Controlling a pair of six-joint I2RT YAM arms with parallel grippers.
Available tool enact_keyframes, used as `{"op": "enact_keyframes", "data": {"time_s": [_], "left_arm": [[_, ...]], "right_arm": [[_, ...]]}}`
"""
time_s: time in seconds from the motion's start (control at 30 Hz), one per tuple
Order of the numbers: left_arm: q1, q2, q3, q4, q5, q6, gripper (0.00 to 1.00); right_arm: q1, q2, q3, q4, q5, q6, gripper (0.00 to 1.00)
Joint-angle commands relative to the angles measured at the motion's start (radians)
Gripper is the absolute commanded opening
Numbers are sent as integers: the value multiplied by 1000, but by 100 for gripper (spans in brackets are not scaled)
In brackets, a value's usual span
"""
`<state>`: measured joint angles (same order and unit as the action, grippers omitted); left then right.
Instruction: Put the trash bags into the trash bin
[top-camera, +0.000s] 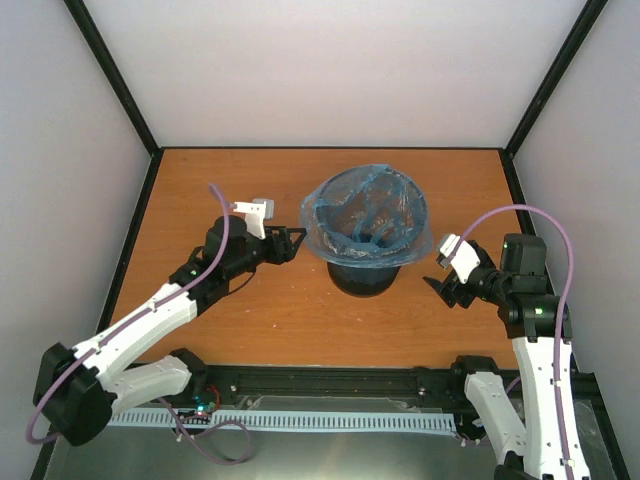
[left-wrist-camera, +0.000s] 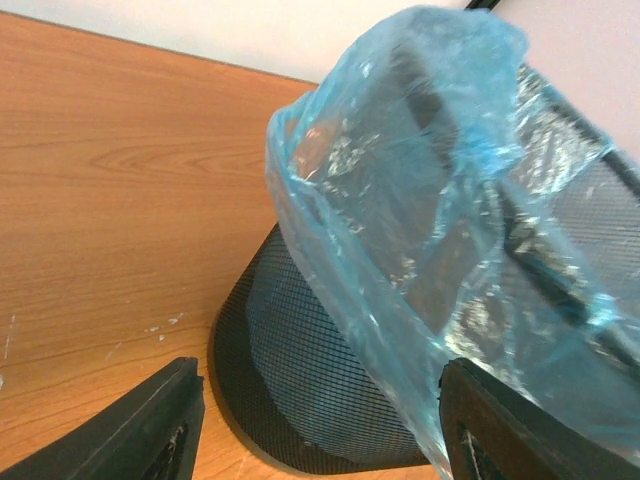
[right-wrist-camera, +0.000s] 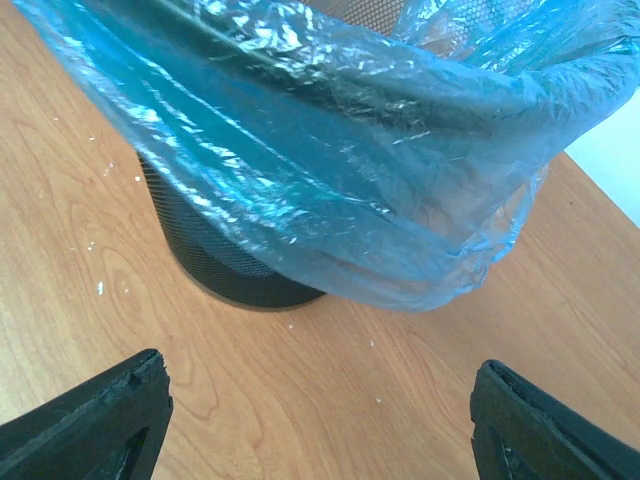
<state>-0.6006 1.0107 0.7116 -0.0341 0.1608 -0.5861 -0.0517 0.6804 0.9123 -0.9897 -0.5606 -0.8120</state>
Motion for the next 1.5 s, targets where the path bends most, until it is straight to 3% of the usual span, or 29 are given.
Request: {"op": "enact_keyframes", "data": {"time_s": [0.0, 0.17, 0.4, 0.47, 0.63, 0.73, 1.03, 1.27, 1.47], "left_arm": [[-2, 89, 73, 48, -5, 4, 65], [-2, 174, 95, 103, 48, -5, 59], [-2, 201, 94, 181, 71, -11, 52], [-2, 219, 107, 187, 64, -3, 45], [-2, 282, 116, 215, 64, -3, 2], [-2, 308, 91, 241, 74, -6, 1], [-2, 335, -27, 334, 97, -29, 1], [-5, 378, -68, 377, 133, -47, 1], [-7, 360, -72, 362, 137, -34, 1]], "right_arm": [[-4, 31, -20, 78, 7, -6, 81], [1, 88, -39, 210, -42, 31, 79], [91, 158, -49, 341, 39, 92, 71], [130, 163, -59, 367, 63, 108, 66], [198, 197, -86, 395, 140, 130, 27], [199, 205, -116, 399, 168, 122, 4], [199, 147, -286, 446, 200, 76, 3], [199, 165, -328, 470, 168, 86, 3], [199, 152, -319, 469, 160, 99, 12]]}}
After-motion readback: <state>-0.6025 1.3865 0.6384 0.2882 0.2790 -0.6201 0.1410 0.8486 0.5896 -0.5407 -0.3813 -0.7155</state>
